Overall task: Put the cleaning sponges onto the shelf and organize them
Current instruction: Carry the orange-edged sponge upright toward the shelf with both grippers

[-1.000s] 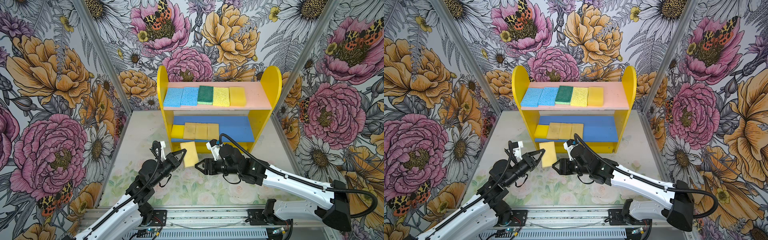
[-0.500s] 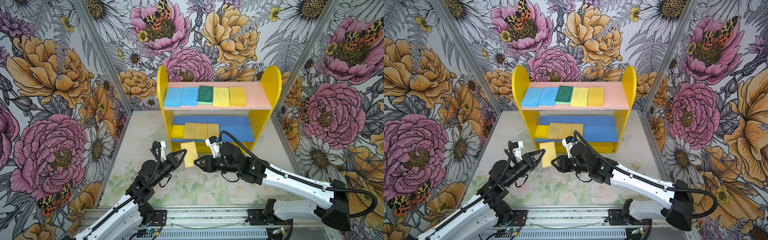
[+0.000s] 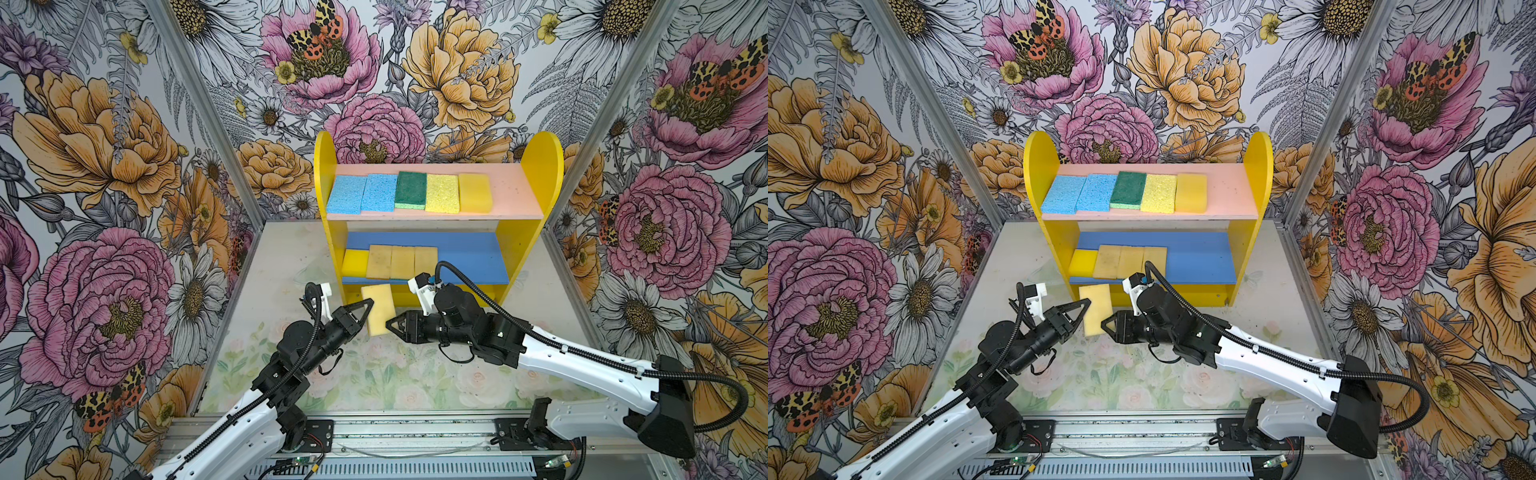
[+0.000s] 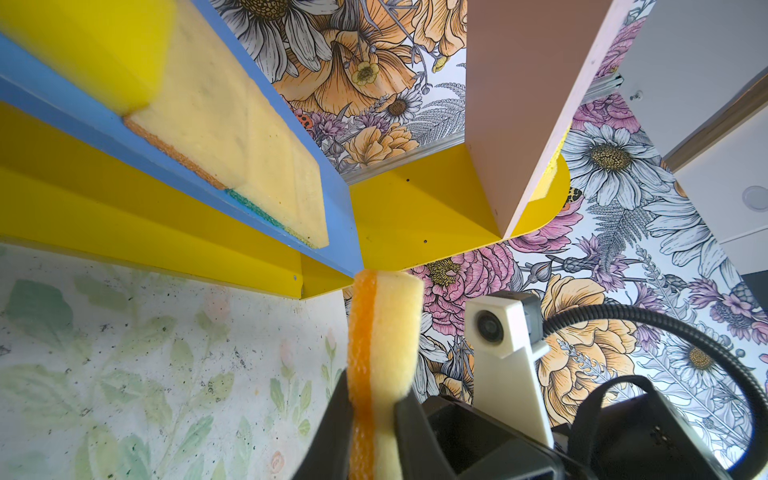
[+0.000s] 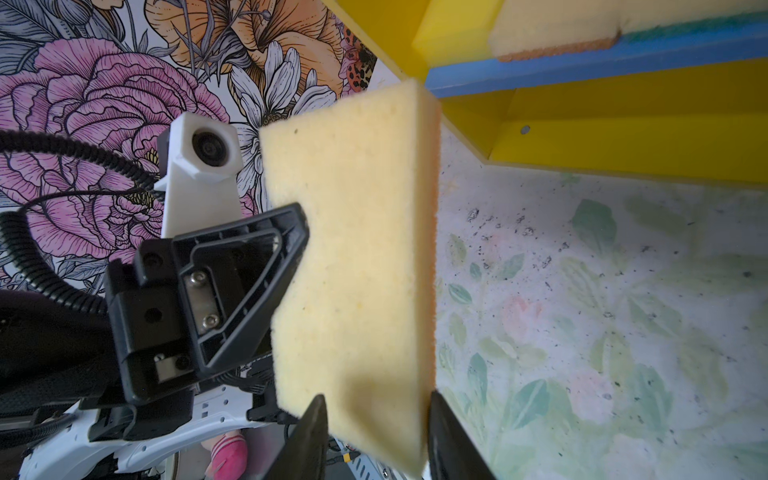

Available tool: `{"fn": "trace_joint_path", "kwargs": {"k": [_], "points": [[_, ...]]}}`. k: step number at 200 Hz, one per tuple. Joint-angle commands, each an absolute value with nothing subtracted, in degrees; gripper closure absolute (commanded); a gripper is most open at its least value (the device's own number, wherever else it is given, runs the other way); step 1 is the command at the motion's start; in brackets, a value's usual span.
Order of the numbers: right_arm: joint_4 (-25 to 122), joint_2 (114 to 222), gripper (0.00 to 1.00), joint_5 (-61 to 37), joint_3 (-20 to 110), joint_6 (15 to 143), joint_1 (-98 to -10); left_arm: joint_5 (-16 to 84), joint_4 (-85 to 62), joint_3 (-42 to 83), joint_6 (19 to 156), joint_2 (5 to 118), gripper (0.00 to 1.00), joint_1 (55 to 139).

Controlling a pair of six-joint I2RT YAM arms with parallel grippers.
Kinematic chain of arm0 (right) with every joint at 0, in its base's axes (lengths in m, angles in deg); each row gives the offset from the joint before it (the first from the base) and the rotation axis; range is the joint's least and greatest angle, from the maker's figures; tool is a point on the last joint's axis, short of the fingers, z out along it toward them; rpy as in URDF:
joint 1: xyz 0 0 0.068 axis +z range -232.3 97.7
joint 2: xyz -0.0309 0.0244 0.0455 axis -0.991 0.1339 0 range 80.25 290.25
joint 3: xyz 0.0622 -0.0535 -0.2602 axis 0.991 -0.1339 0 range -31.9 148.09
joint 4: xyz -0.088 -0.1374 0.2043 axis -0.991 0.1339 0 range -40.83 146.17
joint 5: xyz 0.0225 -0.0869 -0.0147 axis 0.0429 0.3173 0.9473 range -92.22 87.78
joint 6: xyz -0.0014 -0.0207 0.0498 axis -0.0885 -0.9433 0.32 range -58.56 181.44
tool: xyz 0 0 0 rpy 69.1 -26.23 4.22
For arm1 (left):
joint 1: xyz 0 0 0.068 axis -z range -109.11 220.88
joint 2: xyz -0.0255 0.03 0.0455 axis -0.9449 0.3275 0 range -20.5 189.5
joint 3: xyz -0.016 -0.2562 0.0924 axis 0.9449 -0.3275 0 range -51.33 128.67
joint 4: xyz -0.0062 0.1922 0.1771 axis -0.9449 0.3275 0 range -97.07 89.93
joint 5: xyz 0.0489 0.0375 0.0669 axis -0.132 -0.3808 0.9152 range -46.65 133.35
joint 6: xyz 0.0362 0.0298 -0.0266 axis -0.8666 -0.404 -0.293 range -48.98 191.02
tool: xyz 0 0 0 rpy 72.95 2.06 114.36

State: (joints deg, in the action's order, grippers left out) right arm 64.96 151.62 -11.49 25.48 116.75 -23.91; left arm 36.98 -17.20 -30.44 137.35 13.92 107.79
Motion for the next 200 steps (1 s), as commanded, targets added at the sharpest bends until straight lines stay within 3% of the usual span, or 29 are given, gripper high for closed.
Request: {"fn": "trace_joint_path", "kwargs": {"k": [1,107,134,167,182,200], "points": [[63.0,152.4,0.59,-11.9,25.3,117.3,-24.3,36.4,-18.9,-31.1,138.0,13.2,0.83,108.2],[62.8,152.2,0.59,-11.8,24.0,117.9,-24.8,36.6,-18.6,-31.0,138.0,13.0,0.83,108.2],[61.1,151.2,0.68,-12.1,23.7,117.9,-24.8,36.8,-18.7,-31.3,138.1,13.0,0.83,108.2],[60.4,150.2,0.91,-11.6,23.4,117.9,-24.8,36.9,-18.7,-31.3,138.1,13.1,0.83,108.2],[60.4,149.3,0.96,-10.6,22.8,117.9,-24.9,36.9,-18.6,-31.3,138.0,13.2,0.82,108.2],[60.4,147.7,0.96,-9.0,21.8,118.3,-25.4,36.5,-17.7,-31.2,137.7,13.3,0.61,107.9]]}}
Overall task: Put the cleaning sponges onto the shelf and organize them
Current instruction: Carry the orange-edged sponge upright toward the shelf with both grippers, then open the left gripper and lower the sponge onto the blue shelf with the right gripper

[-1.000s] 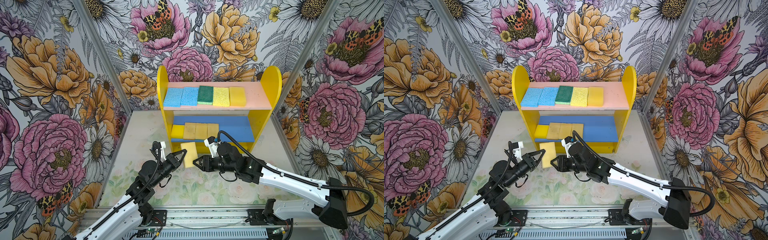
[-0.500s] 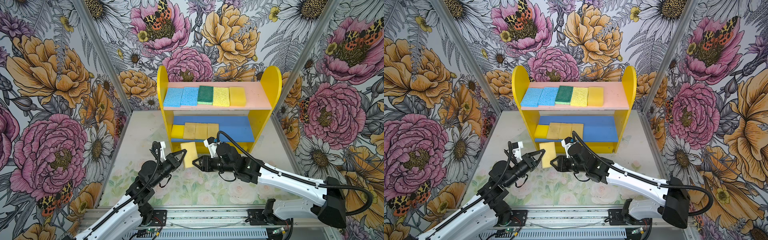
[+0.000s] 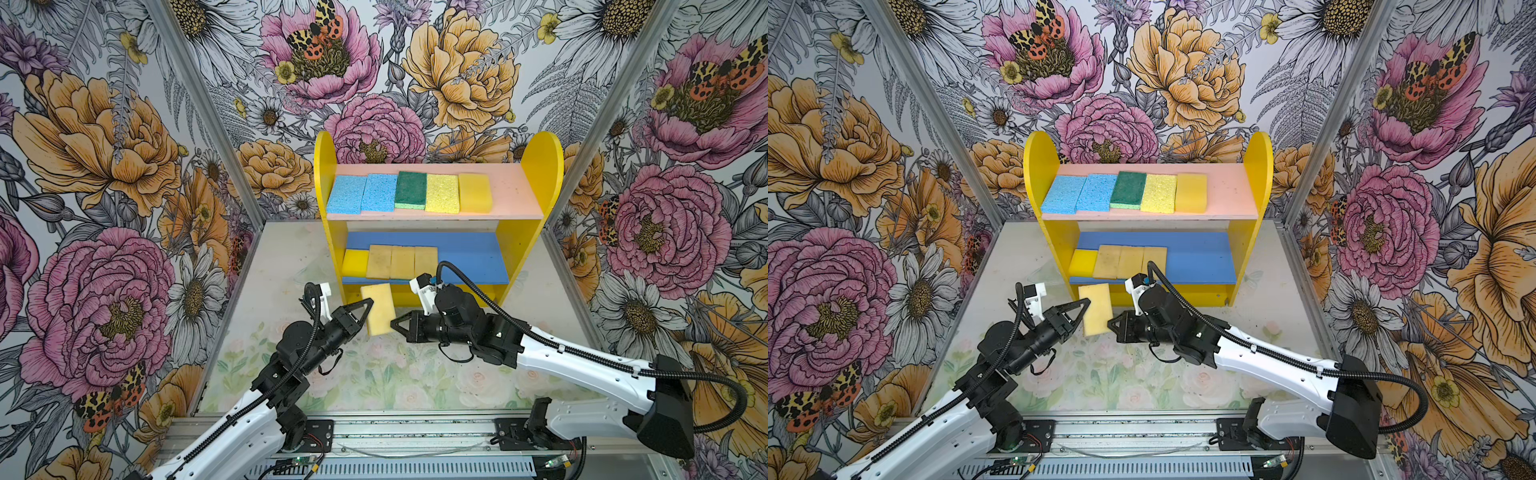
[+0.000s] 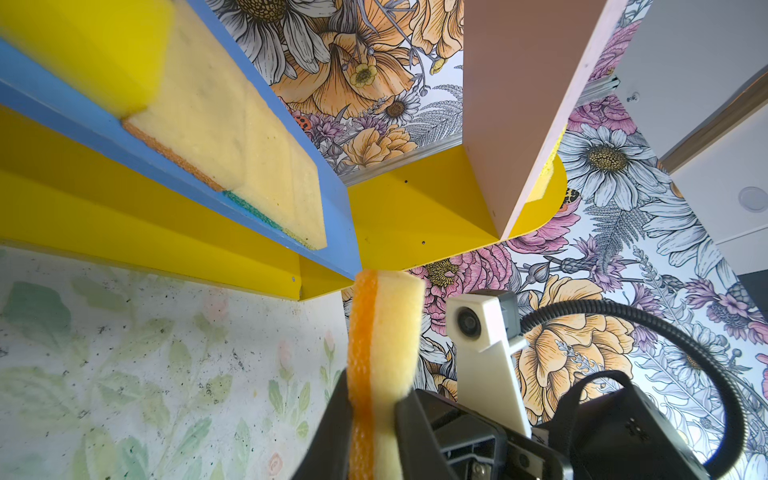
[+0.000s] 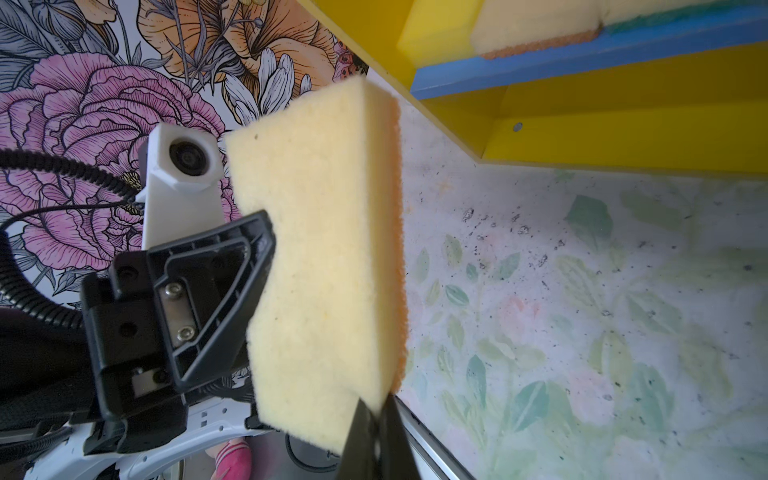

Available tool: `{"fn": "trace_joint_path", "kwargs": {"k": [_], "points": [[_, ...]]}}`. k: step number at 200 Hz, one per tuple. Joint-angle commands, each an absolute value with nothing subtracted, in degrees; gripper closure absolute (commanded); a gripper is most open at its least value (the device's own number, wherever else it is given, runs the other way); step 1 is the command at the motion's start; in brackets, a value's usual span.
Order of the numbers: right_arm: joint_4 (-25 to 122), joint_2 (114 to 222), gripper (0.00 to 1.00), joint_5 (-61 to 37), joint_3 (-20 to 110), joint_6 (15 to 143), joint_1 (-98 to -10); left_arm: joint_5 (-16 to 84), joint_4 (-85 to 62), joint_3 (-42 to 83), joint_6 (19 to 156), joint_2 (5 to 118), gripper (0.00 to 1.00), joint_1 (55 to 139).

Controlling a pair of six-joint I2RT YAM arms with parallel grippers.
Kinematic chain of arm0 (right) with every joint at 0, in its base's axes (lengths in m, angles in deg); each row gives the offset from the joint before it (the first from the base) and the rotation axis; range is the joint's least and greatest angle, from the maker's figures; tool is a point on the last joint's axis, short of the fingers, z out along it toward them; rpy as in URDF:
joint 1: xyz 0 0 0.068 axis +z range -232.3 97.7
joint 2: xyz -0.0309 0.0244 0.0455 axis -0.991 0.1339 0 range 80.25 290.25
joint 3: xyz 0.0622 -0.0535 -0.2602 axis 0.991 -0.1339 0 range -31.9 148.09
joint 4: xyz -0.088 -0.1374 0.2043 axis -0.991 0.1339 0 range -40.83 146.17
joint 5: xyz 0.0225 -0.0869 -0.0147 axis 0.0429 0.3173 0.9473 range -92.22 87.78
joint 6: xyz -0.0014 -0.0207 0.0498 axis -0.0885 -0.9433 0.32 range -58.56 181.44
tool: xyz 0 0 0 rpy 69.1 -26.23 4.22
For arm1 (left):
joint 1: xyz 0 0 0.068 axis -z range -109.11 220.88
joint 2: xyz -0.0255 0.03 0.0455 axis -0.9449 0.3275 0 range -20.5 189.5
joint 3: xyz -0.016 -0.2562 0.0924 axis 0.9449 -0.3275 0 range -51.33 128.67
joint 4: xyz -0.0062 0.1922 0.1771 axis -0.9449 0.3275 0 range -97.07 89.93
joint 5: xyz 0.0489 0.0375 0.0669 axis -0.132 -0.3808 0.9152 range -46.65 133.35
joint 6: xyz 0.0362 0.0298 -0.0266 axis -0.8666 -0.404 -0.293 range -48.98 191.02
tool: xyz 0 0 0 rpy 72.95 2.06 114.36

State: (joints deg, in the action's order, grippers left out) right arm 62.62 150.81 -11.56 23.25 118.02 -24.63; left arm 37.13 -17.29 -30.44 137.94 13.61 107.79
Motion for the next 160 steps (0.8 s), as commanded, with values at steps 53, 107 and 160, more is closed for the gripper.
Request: {"fn": "trace_joint_path", "kwargs": {"k": [53,107,160], "points": [[63.6,138.2,0.97,-7.4,16.3,119.0,-35.0,34.6,3.6,-24.1,129.9,10.6,0.01,104.8],[71.8,136.5,0.97,-7.3,17.6,110.7,-50.4,29.0,20.2,-20.7,123.9,6.2,0.01,96.0],[72.6,145.0,0.97,-8.5,21.8,103.7,-57.3,22.1,22.8,-22.2,123.5,3.5,0.01,88.8]]}}
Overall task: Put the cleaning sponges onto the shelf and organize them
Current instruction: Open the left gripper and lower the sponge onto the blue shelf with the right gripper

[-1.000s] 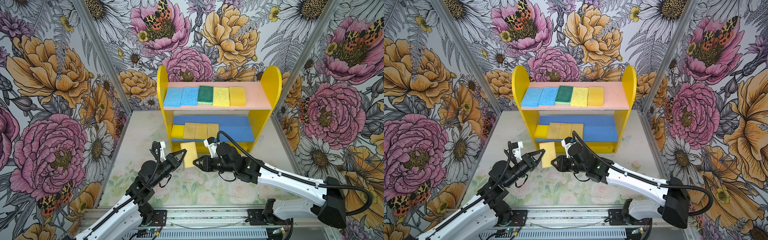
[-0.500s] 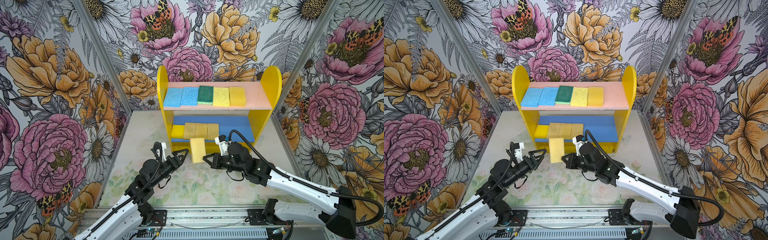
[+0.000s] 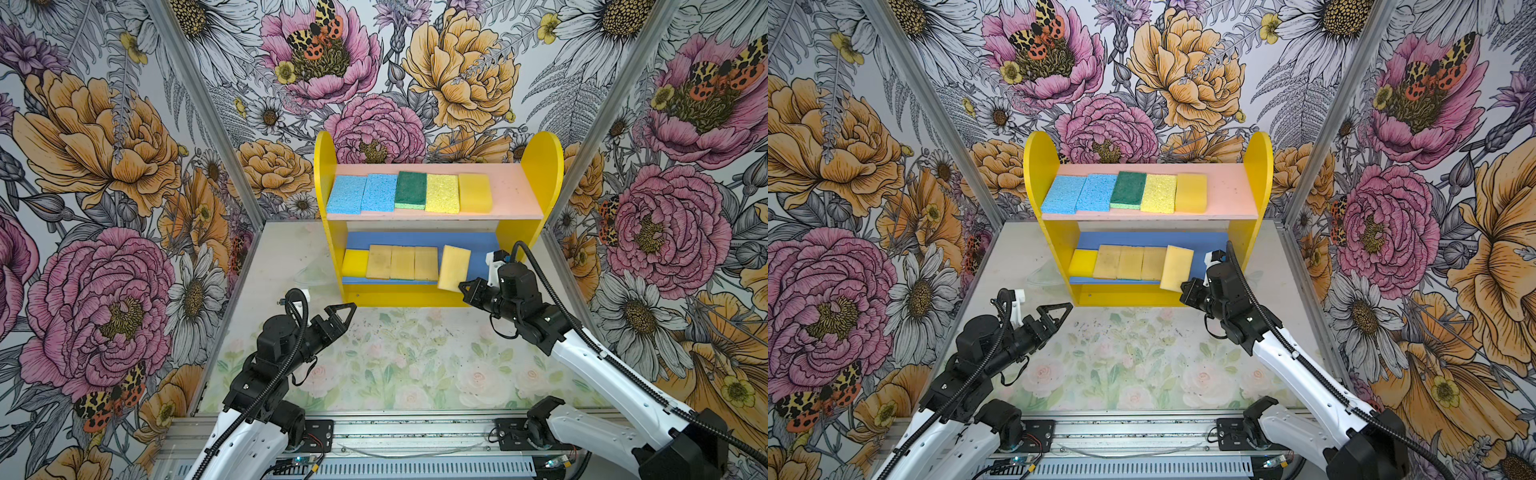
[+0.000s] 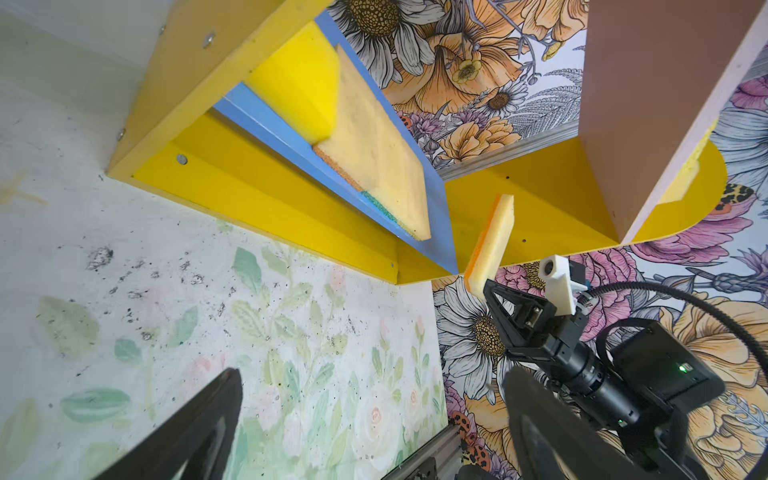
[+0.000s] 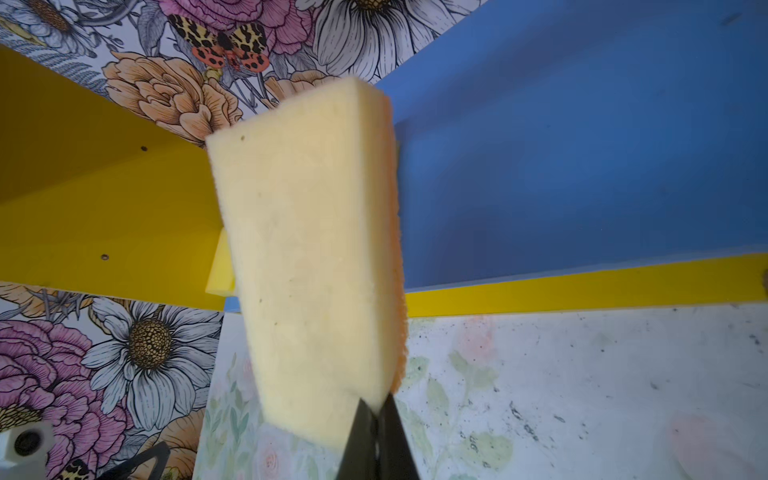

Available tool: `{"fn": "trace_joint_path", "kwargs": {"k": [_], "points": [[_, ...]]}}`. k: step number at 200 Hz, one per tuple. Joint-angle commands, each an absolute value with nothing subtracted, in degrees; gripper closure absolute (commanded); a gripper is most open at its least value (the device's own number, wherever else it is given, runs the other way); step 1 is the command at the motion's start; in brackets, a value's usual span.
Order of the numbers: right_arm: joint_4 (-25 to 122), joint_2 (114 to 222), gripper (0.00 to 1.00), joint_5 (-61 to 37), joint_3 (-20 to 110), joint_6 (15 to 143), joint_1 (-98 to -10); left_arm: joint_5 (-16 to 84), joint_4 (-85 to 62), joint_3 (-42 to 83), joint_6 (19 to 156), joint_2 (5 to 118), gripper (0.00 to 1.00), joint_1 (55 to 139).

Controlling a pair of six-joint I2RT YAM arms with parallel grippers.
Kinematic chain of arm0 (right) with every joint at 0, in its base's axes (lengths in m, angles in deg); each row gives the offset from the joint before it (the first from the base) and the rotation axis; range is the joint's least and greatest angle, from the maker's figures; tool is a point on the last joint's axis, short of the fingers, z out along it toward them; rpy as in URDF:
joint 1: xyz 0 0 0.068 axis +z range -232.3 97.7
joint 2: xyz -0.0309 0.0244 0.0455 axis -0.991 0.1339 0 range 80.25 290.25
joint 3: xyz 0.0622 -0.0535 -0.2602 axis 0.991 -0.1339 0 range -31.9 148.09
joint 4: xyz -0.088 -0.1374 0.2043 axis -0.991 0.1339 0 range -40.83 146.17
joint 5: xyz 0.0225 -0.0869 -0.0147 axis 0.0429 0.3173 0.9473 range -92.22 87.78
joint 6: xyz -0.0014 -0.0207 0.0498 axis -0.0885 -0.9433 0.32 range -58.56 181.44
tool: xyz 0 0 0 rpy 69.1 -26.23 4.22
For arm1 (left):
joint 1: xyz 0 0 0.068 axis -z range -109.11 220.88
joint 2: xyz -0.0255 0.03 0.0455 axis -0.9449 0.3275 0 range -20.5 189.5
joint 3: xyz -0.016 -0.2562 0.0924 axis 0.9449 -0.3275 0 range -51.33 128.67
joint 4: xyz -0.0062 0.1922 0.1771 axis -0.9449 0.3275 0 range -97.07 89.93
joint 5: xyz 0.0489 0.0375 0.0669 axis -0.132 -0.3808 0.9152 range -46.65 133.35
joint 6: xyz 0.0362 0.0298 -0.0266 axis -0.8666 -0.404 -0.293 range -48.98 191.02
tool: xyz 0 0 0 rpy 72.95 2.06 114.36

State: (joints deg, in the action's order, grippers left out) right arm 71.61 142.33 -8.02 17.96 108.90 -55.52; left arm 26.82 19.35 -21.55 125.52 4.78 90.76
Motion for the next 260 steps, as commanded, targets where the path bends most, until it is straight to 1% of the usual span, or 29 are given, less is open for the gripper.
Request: {"fn": "trace_joint_path", "kwargs": {"k": [1,42,100,168,179,191,212,243,260], "points": [[72.6,145.1,0.97,-8.5,21.8,103.6,-57.4,22.1,22.9,-22.2,123.4,3.5,0.01,88.7],[72.6,149.5,0.97,-9.9,23.4,101.1,-60.6,20.5,24.7,-22.2,122.7,2.6,0.01,86.5],[72.5,154.0,0.96,-10.5,25.5,98.5,-61.8,19.8,25.2,-22.5,122.8,2.6,0.01,85.1],[72.3,157.1,0.9,-9.7,27.9,97.5,-62.4,19.3,25.7,-22.8,122.6,2.6,0.01,84.2],[72.4,157.5,0.88,-9.7,28.2,97.4,-62.5,19.1,25.7,-22.9,122.4,2.6,0.01,83.9],[72.4,157.8,0.83,-9.5,28.4,97.1,-62.5,18.8,25.8,-23.0,122.3,2.6,0.01,83.6],[72.4,158.1,0.79,-9.2,28.7,96.7,-62.7,18.3,25.8,-23.1,122.2,2.7,0.01,82.8],[72.2,158.0,0.69,-8.7,29.1,95.9,-62.8,17.4,25.8,-23.5,121.9,2.7,0.01,81.7],[72.2,158.2,0.66,-8.6,29.4,95.3,-63.0,16.9,25.8,-23.7,121.8,2.8,0.01,81.2]]}}
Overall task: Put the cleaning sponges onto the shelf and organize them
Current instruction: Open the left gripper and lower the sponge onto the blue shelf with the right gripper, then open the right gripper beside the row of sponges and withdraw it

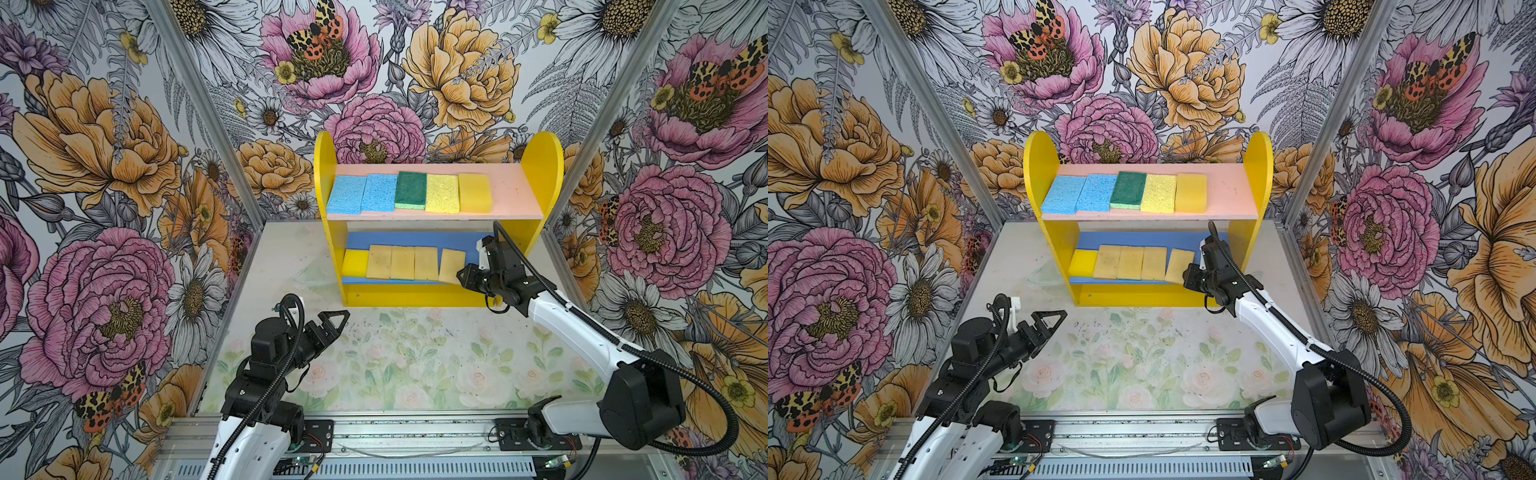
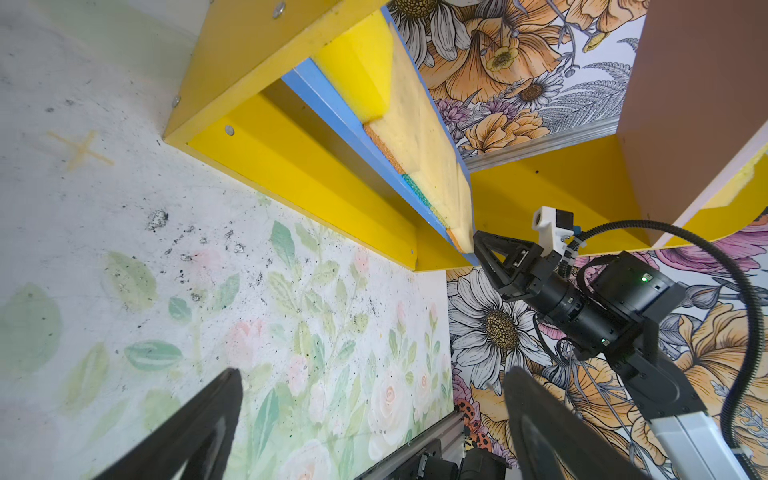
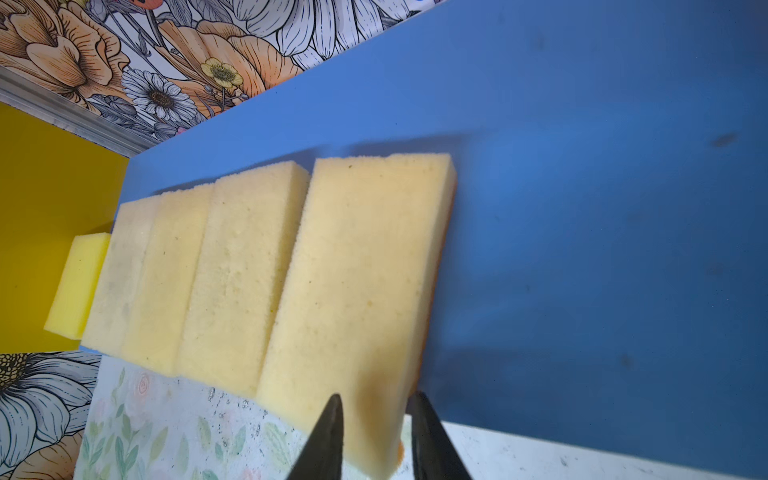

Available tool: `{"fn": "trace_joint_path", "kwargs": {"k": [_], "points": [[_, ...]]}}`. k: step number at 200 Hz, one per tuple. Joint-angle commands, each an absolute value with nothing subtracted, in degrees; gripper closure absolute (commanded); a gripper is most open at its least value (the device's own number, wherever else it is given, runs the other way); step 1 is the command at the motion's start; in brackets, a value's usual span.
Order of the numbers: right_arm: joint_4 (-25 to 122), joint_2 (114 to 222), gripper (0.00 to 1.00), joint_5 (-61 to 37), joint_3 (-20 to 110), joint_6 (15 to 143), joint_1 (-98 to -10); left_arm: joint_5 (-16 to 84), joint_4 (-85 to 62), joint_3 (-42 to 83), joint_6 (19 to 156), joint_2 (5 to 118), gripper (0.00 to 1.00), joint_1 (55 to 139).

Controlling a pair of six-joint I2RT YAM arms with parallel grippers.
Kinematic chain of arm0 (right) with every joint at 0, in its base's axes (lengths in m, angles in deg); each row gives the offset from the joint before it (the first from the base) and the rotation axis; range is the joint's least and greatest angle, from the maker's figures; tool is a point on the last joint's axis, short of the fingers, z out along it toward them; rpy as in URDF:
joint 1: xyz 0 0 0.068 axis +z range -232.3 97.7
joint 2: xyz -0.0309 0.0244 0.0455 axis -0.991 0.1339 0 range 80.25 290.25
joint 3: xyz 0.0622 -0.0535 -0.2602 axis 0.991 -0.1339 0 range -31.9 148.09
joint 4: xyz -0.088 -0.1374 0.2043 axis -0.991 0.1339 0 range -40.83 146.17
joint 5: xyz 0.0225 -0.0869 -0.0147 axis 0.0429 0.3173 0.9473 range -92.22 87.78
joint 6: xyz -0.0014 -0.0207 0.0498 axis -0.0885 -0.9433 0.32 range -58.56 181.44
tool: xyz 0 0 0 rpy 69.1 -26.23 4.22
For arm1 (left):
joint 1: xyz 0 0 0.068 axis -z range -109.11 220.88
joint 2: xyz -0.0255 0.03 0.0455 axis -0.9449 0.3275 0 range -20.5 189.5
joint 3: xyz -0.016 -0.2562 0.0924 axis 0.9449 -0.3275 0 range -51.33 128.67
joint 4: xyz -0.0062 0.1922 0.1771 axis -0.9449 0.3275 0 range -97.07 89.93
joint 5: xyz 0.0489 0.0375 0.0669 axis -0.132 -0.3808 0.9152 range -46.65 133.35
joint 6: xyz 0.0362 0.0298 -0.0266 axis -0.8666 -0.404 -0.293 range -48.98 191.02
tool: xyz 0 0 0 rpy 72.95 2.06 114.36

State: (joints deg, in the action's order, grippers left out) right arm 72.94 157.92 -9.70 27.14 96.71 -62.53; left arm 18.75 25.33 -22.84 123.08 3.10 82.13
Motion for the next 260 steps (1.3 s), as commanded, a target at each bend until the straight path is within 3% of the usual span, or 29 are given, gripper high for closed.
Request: {"fn": "trace_joint_path", "kwargs": {"k": [1,169,211,260], "points": [[72.2,158.3,0.66,-8.6,29.5,95.3,-63.0,16.8,25.8,-23.7,121.9,2.9,0.01,81.1],[65.8,163.9,0.52,-9.9,31.2,96.5,-64.1,16.4,27.6,-23.6,120.7,2.8,0.01,80.1],[66.0,155.9,0.51,-7.5,27.5,99.0,-64.2,16.9,28.5,-23.2,120.2,2.0,0.01,80.0],[67.1,141.9,0.51,-13.1,19.0,102.7,-64.2,17.2,28.5,-23.2,119.8,1.3,0.01,79.9]]}}
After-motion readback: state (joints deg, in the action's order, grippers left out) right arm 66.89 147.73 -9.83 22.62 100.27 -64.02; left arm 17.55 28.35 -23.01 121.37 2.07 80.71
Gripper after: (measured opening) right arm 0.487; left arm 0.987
